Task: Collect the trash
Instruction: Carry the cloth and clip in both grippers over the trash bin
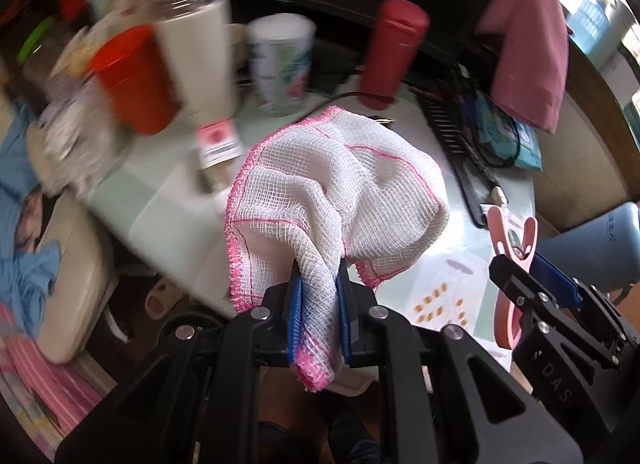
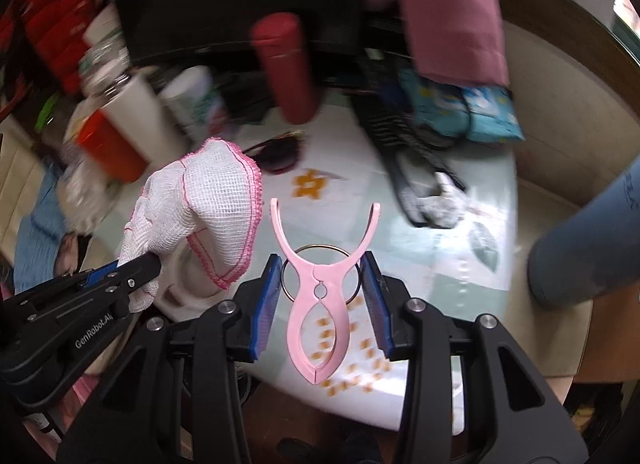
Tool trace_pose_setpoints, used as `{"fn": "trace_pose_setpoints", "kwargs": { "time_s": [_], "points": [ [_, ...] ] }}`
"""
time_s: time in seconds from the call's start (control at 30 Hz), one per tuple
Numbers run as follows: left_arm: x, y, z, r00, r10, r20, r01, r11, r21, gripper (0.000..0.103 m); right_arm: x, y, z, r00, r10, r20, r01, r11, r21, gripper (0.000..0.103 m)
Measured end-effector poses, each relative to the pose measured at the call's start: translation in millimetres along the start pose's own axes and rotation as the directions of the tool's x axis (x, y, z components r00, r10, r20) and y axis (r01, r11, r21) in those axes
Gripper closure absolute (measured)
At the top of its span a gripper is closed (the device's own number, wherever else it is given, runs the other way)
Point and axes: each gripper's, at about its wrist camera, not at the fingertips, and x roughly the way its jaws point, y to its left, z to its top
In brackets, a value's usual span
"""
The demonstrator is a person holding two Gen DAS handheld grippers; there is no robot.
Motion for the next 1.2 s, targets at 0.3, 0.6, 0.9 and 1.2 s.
{"fn": "trace_pose_setpoints", "kwargs": {
  "time_s": [0.3, 0.6, 0.9, 1.2],
  "points": [
    [-29.4, 98.9, -69.7, 0.998, 0.068, -0.005, -0.068, 0.980, -0.186, 0.088, -4.8, 99.7, -44.7, 0.994, 0.101, -0.027, -0.104, 0.981, -0.161, 0.061],
    [-28.9, 185.9, -147.3, 0.991, 0.126, -0.041, -0.132, 0.930, -0.344, 0.088, 8.9, 196.2, -115.2, 0.978, 0.179, -0.104, -0.204, 0.923, -0.326, 0.061],
    [16.7, 251.8, -221.8, 0.984, 0.151, -0.097, -0.179, 0.867, -0.466, 0.088, 56.8, 250.9, -188.8, 0.964, 0.190, -0.186, -0.255, 0.857, -0.448, 0.061],
    [116.6, 299.6, -287.1, 0.975, 0.138, -0.174, -0.212, 0.812, -0.543, 0.088, 145.9, 274.1, -246.6, 0.956, 0.157, -0.248, -0.269, 0.802, -0.533, 0.061]
  ]
}}
